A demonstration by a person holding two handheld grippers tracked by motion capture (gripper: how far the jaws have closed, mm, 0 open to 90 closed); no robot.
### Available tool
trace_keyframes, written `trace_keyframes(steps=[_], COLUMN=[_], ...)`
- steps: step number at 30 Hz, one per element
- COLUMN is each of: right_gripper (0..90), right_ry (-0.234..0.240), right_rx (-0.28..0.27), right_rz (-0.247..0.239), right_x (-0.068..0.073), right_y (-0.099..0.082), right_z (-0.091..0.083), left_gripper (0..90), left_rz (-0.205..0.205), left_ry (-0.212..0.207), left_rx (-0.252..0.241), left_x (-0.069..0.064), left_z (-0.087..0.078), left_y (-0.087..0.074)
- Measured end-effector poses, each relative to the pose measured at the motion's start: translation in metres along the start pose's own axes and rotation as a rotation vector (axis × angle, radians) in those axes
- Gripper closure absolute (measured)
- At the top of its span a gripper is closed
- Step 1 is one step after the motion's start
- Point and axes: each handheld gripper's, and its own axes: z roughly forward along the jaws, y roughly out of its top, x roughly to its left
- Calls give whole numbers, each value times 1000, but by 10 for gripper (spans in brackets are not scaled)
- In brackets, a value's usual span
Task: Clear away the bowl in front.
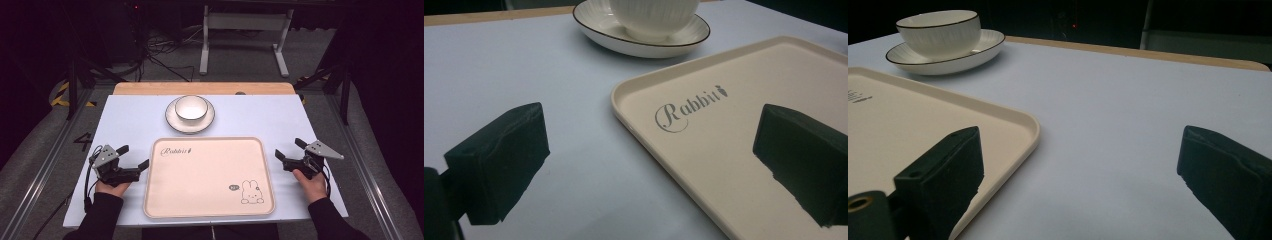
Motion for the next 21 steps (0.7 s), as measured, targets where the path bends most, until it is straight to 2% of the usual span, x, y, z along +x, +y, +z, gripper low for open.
trace_keyframes(steps=[10,16,19,21], right_gripper=[53,53,53,53], right_ry=[3,3,4,4], right_rx=[0,1,1,1], right_rz=[1,-1,0,-1], right_x=[0,0,0,0], right_y=[0,0,0,0], right_z=[0,0,0,0], left_gripper=[22,22,22,22], left_rz=[-8,-4,19,32], left_ry=[-3,0,5,6], left_rx=[2,-23,-43,-37], left_x=[-1,-4,-7,-10], left_z=[-1,-3,-9,-9], left_y=[2,9,19,21])
